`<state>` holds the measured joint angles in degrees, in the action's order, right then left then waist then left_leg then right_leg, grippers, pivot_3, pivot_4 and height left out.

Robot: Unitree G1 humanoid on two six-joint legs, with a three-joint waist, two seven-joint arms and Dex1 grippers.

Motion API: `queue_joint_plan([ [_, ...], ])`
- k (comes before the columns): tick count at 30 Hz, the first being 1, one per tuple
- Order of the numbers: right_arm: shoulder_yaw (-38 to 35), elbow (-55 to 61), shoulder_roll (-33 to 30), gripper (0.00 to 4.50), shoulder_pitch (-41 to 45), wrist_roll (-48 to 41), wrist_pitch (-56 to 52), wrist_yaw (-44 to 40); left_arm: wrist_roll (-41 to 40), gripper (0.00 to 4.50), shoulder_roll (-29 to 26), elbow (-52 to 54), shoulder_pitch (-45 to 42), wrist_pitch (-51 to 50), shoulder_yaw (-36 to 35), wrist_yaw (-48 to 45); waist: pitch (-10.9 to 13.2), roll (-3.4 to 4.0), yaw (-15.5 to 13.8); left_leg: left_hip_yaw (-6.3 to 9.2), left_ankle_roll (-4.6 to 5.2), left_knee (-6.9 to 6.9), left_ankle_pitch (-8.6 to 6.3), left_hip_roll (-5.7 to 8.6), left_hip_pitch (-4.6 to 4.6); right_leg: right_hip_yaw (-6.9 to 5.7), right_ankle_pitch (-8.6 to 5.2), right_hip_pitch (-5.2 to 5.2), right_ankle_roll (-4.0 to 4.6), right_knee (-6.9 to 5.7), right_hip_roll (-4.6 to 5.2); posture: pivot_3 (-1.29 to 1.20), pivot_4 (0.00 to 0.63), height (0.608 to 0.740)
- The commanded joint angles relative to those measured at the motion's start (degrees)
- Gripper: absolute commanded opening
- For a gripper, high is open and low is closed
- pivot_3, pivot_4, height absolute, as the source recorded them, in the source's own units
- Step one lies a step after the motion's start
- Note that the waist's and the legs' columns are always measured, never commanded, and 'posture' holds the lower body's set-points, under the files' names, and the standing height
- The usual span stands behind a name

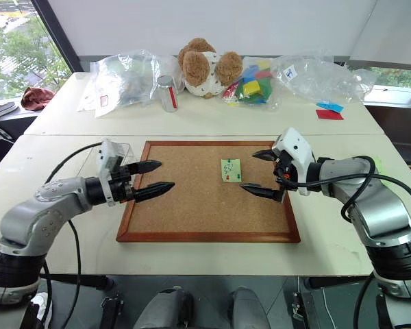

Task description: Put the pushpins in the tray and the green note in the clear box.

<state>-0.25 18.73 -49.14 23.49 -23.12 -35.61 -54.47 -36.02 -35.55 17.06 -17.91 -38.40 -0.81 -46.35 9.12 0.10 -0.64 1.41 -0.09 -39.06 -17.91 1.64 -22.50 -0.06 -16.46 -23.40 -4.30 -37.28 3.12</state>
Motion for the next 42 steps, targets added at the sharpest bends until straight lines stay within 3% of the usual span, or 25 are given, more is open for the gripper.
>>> queue_joint_plan([
  [1, -0.21, 0.8, 0.6, 4.5, 0.75, 0.33, 1.2, 0.54, 4.4, 3.59, 2.3, -0.27, 0.4, 4.42, 2.32, 1.77, 0.0, 0.0, -0.01, 0.0, 0.0, 0.0, 0.0, 0.0, 0.0, 0.0, 0.0, 0.0, 0.0, -0.01, 0.0, 0.0, 0.15, 0.74],
  [5, 0.05, 0.15, 2.31, 4.5, 1.58, 0.97, 0.86, 2.23, 8.19, 1.67, 5.07, -2.23, 0.6, 7.62, 4.56, 3.16, 0.0, 0.0, -0.02, 0.0, 0.0, -0.01, 0.0, 0.0, 0.01, 0.0, 0.0, 0.01, 0.0, -0.01, 0.0, 0.0, 0.15, 0.74],
  [8, 2.89, -3.98, 7.08, 4.5, 4.85, 3.62, -1.69, 7.84, 11.81, 0.16, 9.21, -6.92, -0.05, 10.64, 7.84, 4.78, -0.02, 0.01, 0.21, -0.01, -0.02, -0.01, 0.01, 0.0, 0.02, 0.0, 0.0, 0.0, 0.0, -0.03, -0.01, 0.0, 0.15, 0.74],
  [9, 3.69, -5.49, 8.94, 4.5, 6.04, 3.99, -3.18, 9.47, 13.14, 0.07, 9.93, -8.14, 0.09, 11.23, 9.05, 4.83, -0.02, 0.01, 0.17, -0.02, -0.04, -0.03, 0.03, 0.0, 0.07, 0.0, 0.0, 0.03, 0.0, -0.06, -0.01, 0.0, 0.15, 0.74],
  [17, 8.55, -17.2, 17.8, 4.5, 14.73, 8.5, -8.77, 16.48, 17.9, 0.07, 11.2, -13.35, 1.28, 14.68, 10.62, 4.91, -0.03, 0.0, 0.24, -0.02, -0.29, -0.01, 0.17, 0.0, 0.0, 0.0, 0.0, -0.09, 0.0, -0.16, -0.04, 0.0, 0.15, 0.74],
  [24, 11.79, -27.88, 23.09, 4.5, 19.5, 11.92, -5.44, 16.62, 18.73, 0.07, 11.43, -14.15, 1.75, 14.85, 9.68, 5.49, -0.04, 0.0, 0.29, -0.03, -0.29, -0.03, 0.17, 0.0, 0.03, 0.0, 0.0, -0.05, 0.0, -0.18, -0.03, 0.0, 0.15, 0.74],
  [29, 11.85, -34.36, 25.27, 2.39, 21.84, 13.79, -2.15, 17.1, 18.8, 0.0, 11.63, -13.52, 2.62, 14.67, 9.46, 6.0, -0.04, 0.01, 0.68, -0.03, -0.29, -0.04, 0.17, 0.0, 0.03, -0.01, 0.0, -0.06, -0.01, -0.2, -0.04, 0.0, 0.15, 0.74],
  [41, 10.51, -41.42, 26.04, 2.39, 23.68, 15.51, 1.74, 16.61, 18.81, 0.0, 12.16, -12.89, 3.27, 14.34, 9.16, 6.44, -0.05, 0.02, 1.37, -0.02, -0.28, -0.03, 0.17, 0.0, 0.05, -0.01, 0.0, -0.06, -0.01, -0.27, -0.04, 0.0, 0.15, 0.74],
  [42, 10.33, -41.5, 25.99, 2.11, 23.65, 15.46, 1.87, 16.46, 18.88, 0.0, 12.08, -13.16, 3.24, 14.5, 9.08, 6.31, -0.05, 0.02, 1.36, -0.02, -0.28, -0.03, 0.17, 0.0, 0.05, -0.01, 0.0, -0.06, -0.01, -0.27, -0.04, 0.0, 0.15, 0.74],
])
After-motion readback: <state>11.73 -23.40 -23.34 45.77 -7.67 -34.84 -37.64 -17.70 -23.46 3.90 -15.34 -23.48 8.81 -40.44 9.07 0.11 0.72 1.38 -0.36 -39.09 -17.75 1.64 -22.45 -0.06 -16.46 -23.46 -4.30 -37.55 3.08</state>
